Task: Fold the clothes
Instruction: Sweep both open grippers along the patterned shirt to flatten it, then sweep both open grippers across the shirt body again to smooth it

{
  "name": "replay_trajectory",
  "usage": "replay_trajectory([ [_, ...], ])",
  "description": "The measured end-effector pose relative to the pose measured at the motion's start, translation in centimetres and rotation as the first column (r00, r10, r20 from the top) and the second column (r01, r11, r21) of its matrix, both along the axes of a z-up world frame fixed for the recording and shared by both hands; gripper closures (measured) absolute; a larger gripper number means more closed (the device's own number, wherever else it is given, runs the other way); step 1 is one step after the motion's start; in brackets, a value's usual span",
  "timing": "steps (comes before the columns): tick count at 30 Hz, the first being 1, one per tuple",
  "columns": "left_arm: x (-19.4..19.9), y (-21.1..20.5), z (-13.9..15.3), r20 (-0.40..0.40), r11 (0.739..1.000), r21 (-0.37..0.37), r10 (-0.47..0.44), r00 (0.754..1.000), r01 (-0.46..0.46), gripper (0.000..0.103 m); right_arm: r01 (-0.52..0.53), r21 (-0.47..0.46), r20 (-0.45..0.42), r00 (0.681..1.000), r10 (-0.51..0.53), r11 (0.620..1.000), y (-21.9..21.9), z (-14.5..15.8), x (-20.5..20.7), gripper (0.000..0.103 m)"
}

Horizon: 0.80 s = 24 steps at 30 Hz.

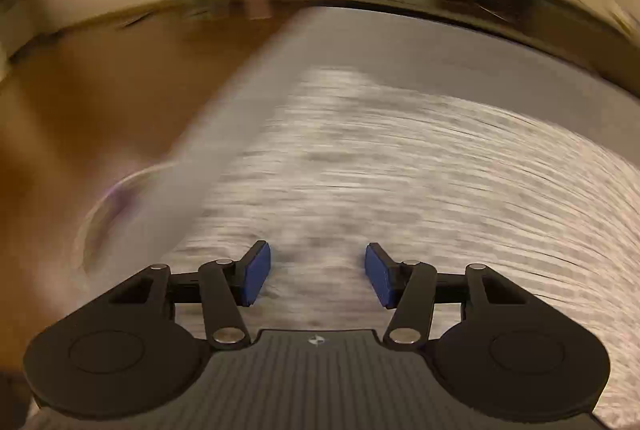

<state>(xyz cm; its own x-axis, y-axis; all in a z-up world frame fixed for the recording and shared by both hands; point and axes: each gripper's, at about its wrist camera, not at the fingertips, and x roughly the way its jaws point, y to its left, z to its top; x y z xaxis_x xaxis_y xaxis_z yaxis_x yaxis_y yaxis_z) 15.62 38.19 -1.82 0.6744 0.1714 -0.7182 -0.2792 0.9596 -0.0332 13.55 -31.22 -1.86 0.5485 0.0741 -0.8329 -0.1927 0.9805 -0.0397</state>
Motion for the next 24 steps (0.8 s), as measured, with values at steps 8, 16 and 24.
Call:
replay_trajectory([
  [8,-2.2,7.0,1.3,0.062,0.995,-0.069,0.078,0.995,-0.073,0.069,0.070,-0.234,0.064,0.996,-0.057,0.970,4.9,0.3,1.3,0.055],
  [16,-0.4,5.3,1.7,0.037,0.976,0.110,0.182,0.983,-0.185,0.059,0.037,-0.170,0.023,0.999,-0.034,0.985,8.0,-0.7,3.2,0.052],
  [24,10.2,1.8,2.0,0.050,0.986,0.161,0.022,0.999,-0.030,0.052,-0.110,-0.066,0.228,0.966,0.123,0.992,16.0,4.2,3.9,0.051],
])
